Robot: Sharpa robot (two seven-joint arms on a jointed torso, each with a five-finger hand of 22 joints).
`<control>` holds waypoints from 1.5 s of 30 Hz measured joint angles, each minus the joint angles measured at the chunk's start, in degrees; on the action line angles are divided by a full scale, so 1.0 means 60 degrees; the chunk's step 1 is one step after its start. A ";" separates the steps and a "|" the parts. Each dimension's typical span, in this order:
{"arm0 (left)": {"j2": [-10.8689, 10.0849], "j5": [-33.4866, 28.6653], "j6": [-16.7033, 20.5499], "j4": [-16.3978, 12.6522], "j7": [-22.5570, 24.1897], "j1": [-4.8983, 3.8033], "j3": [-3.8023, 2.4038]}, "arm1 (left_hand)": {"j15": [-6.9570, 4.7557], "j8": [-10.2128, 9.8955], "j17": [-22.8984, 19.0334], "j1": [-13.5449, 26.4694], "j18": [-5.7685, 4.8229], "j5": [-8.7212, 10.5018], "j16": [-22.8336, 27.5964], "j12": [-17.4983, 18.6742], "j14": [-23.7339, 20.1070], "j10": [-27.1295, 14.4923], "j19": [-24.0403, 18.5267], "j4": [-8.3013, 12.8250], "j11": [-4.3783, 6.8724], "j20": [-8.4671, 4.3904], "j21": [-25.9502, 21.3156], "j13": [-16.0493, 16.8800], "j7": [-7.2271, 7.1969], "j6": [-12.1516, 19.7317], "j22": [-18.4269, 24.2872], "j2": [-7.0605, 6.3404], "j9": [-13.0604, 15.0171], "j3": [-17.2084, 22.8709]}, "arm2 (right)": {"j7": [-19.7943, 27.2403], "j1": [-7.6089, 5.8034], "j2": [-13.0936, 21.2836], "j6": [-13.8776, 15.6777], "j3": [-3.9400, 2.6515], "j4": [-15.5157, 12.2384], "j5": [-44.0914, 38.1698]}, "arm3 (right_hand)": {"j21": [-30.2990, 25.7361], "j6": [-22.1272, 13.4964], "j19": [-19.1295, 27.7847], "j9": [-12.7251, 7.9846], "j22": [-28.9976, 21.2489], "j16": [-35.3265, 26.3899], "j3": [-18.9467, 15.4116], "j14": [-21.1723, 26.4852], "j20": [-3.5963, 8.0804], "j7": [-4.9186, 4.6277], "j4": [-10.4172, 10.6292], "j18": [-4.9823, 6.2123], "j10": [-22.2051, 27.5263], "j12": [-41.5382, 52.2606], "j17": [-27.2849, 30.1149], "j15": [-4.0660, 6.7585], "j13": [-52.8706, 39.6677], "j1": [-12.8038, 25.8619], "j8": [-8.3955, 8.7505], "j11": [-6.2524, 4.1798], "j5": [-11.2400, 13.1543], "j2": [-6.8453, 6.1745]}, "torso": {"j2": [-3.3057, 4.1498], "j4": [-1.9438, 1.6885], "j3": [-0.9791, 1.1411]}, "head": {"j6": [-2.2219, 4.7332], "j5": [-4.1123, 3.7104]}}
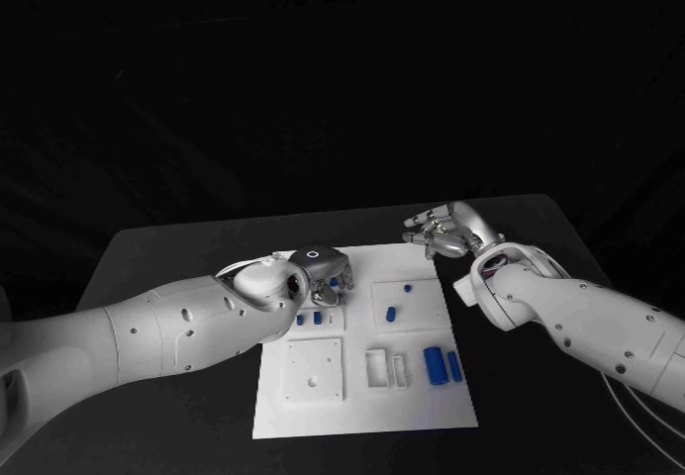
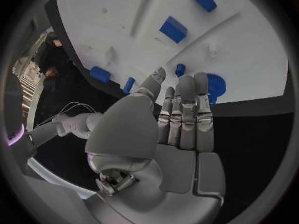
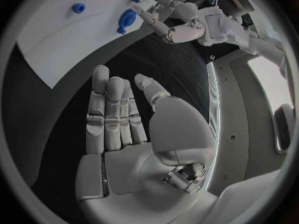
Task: Assemble the parts on the task board
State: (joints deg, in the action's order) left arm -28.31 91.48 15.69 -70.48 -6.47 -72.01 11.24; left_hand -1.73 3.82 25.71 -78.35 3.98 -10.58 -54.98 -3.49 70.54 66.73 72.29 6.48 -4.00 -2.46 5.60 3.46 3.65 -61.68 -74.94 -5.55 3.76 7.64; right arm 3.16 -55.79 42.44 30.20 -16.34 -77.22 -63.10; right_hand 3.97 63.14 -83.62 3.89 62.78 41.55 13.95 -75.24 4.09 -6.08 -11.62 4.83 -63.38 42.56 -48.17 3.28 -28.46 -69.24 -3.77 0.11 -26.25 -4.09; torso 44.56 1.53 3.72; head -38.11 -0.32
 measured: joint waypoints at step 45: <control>0.0135 -0.0123 -0.0157 0.0564 0.0149 0.0153 0.0014 | 0.0082 0.0000 -0.0212 -0.0275 0.0148 0.0039 -0.0310 0.0000 0.0052 0.0099 0.0101 -0.0367 -0.0009 0.0035 0.0532 -0.0007 0.0312 -0.0312 0.0006 0.0363 -0.0007 0.1161 | 0.0021 0.0000 -0.0036 0.0019 0.0000 -0.0021 0.0046 | 0.0000 -0.0031 -0.0001 0.0000 -0.0082 0.0006 -0.0001 0.0000 0.0001 0.0036 0.0000 0.0000 0.0001 0.0000 0.0028 0.0000 0.0066 0.0000 0.0000 0.0001 -0.0044 0.0000 | -0.0012 -0.0005 0.0003 | -0.0013 -0.0009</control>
State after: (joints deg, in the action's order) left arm -27.50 90.74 14.75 -67.09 -5.57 -71.10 11.32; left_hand -1.24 3.82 24.44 -79.99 4.87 -10.34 -56.84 -3.49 70.85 67.32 72.89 4.28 -4.06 -2.25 8.79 3.42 5.52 -63.55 -74.91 -3.37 3.72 14.61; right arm 3.29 -55.79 42.22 30.31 -16.34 -77.35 -62.82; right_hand 3.97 62.96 -83.63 3.89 62.28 41.59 13.94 -75.24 4.09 -5.86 -11.62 4.83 -63.38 42.57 -48.00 3.28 -28.06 -69.24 -3.77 0.12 -26.52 -4.09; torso 44.49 1.50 3.74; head -38.19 -0.37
